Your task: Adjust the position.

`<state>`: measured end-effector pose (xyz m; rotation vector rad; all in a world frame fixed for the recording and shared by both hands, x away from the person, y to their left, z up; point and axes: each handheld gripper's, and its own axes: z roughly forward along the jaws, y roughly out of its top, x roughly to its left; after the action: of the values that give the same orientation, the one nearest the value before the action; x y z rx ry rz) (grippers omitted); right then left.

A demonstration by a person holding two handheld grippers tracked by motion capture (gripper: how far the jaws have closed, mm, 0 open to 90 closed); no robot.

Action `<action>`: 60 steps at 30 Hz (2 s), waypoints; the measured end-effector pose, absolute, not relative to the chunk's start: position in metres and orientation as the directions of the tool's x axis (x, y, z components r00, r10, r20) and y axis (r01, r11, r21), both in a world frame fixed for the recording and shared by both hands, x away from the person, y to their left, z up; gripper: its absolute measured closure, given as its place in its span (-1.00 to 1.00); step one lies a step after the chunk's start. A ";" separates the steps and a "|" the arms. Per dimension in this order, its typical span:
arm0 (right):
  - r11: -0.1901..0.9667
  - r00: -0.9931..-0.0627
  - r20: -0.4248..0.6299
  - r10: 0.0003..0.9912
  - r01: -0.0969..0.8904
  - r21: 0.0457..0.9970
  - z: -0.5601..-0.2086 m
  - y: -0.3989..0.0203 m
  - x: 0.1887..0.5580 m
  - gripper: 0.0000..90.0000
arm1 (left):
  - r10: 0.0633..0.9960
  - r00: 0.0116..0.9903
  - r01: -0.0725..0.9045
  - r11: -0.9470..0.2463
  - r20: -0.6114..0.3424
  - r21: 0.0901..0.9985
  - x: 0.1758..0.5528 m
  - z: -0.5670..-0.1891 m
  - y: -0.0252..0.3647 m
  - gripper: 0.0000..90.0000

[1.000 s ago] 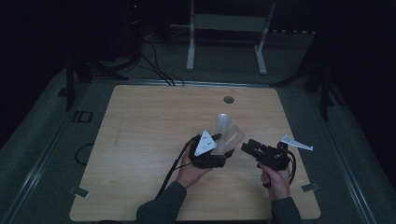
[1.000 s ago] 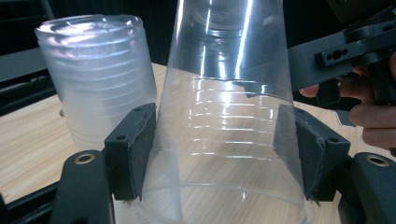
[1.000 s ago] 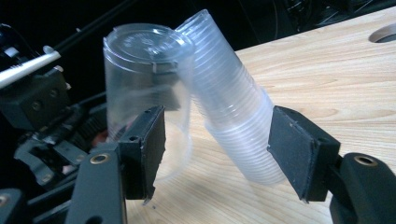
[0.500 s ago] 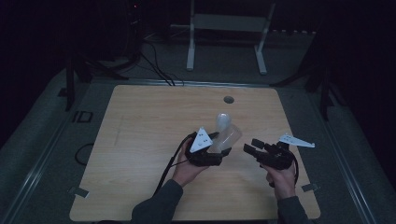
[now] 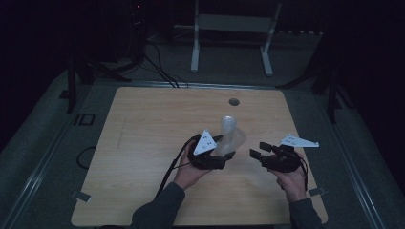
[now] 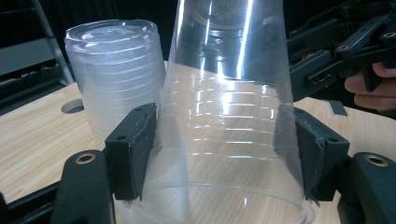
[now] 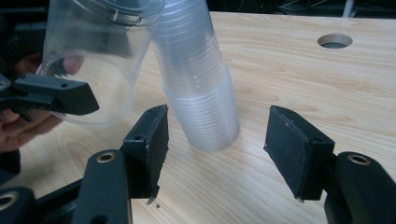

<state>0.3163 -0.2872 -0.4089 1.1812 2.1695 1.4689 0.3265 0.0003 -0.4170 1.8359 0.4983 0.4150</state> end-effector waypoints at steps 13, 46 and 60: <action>0.297 -0.670 0.091 0.736 0.441 0.847 -0.400 -0.279 0.316 -0.09 | 0.504 0.860 0.112 -0.338 0.079 0.935 0.327 -0.419 0.002 -0.31; 0.579 -0.752 -0.124 0.647 0.380 0.722 -0.389 -0.263 0.312 -0.08 | 0.434 0.893 0.091 -0.436 0.121 0.895 0.327 -0.427 -0.001 -0.31; 0.673 -0.790 -0.178 0.587 0.353 0.650 -0.384 -0.257 0.312 -0.09 | 0.390 0.911 0.072 -0.473 0.135 0.878 0.327 -0.429 -0.004 -0.31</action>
<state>0.3123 -0.2569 -0.3844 0.7380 2.5149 0.8638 0.3267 -0.0044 -0.4286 2.0438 0.3320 0.3893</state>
